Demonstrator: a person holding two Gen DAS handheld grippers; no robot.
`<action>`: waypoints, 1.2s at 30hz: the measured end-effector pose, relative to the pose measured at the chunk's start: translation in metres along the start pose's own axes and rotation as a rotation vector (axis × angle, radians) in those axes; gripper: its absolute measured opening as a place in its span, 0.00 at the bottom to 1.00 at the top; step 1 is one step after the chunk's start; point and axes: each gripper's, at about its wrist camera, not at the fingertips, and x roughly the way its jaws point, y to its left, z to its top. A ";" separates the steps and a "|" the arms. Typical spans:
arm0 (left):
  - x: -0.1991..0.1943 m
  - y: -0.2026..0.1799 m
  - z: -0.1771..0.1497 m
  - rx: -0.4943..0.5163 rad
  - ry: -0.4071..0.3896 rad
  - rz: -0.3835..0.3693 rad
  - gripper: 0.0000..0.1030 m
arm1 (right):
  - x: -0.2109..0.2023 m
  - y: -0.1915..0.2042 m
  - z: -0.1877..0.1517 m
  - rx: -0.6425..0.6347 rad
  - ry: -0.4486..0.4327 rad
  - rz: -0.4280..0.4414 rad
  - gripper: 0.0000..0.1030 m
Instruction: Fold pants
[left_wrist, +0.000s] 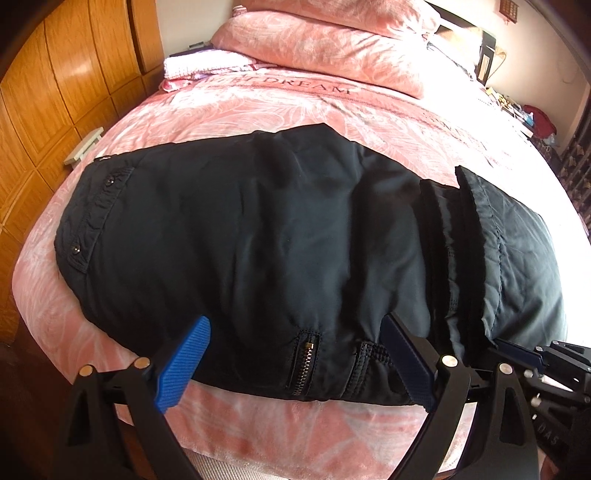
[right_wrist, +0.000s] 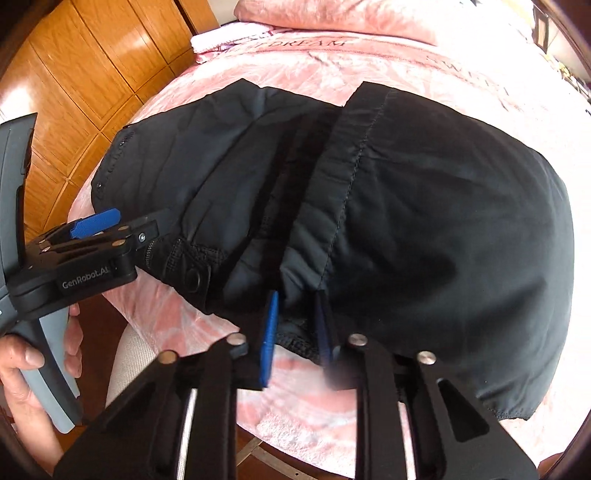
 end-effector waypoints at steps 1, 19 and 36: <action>0.001 0.002 0.000 0.002 0.001 0.001 0.91 | -0.002 0.000 0.001 0.002 -0.012 0.020 0.06; 0.004 0.046 -0.007 -0.087 0.015 0.016 0.92 | 0.016 0.026 0.005 -0.083 0.008 0.097 0.28; -0.004 0.051 -0.022 -0.036 0.061 -0.025 0.92 | -0.044 -0.071 -0.020 0.256 -0.105 -0.112 0.29</action>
